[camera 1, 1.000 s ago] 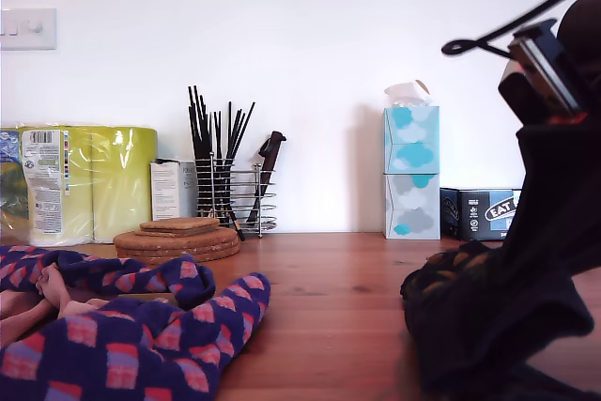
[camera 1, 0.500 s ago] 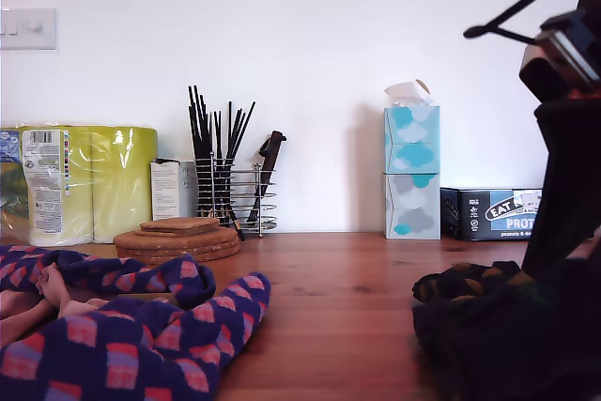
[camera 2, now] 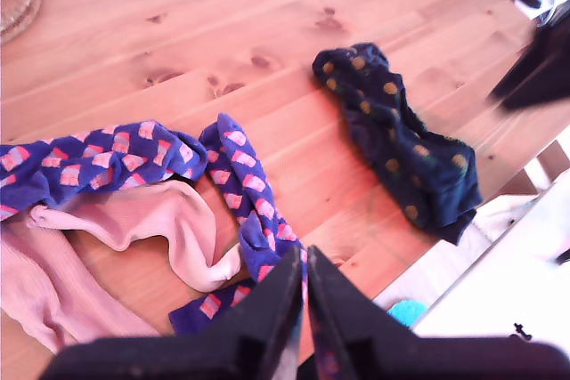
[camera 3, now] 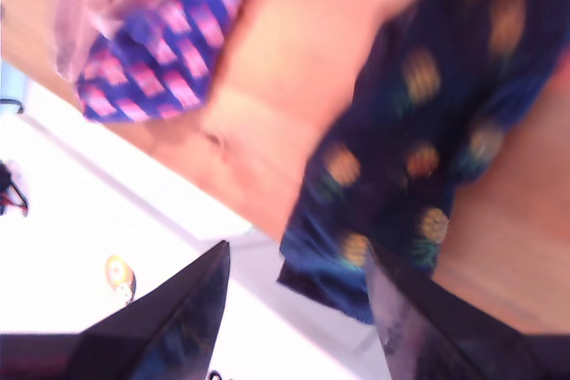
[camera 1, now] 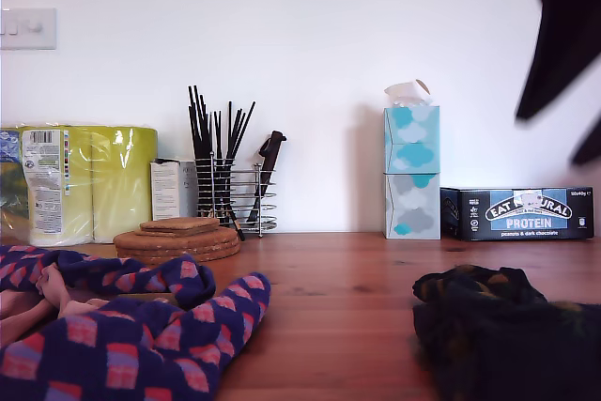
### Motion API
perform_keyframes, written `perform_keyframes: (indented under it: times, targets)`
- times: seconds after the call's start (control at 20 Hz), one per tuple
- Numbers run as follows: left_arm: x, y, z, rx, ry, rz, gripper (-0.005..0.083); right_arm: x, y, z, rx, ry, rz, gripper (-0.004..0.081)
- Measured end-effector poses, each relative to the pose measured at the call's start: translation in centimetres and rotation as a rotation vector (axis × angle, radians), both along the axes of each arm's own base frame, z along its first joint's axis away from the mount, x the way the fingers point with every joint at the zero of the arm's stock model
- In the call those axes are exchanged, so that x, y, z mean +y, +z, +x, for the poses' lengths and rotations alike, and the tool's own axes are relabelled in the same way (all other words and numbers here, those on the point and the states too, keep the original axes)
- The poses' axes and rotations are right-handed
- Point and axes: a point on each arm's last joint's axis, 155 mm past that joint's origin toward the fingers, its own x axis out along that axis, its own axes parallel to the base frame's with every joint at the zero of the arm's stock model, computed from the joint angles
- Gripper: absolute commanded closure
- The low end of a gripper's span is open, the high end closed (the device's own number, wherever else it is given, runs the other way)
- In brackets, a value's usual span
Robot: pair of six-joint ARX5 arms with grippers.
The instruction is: Pair up the socks based on colour and pattern, by placing each sock on top of its pair
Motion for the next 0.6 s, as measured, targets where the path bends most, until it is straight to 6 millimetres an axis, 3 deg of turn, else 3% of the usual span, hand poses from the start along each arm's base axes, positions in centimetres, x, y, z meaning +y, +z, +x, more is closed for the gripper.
perform_keyframes:
  times: [0.05, 0.1, 0.2, 0.35, 0.5, 0.6]
  targets:
    - [-0.1, 0.0, 0.2, -0.006, -0.006, 0.006, 0.0795, -0.4, 0.9, 0.2, -0.042, -0.004, -0.011, 0.0363]
    - [-0.2, -0.1, 0.5, -0.017, -0.016, 0.018, 0.0795, -0.5, 1.5, 0.2, -0.069, -0.002, -0.011, 0.0473]
    - [-0.3, 0.2, 1.2, -0.06, -0.022, 0.035, 0.0795, -0.6, 2.1, 0.3, -0.121, 0.01, -0.008, 0.0799]
    - [0.1, 0.5, 1.9, -0.11, -0.011, 0.062, 0.0795, -0.9, 5.0, 1.6, -0.325, -0.011, -0.01, 0.0784]
    - [-0.1, 1.1, 2.3, -0.159, -0.029, 0.069, 0.0795, -3.4, 9.6, 2.3, -0.605, -0.096, -0.061, 0.0784]
    - [-0.1, 1.1, 2.3, -0.17, -0.042, 0.079, 0.0795, -4.5, 11.4, 1.7, -0.708, -0.12, -0.081, 0.0784]
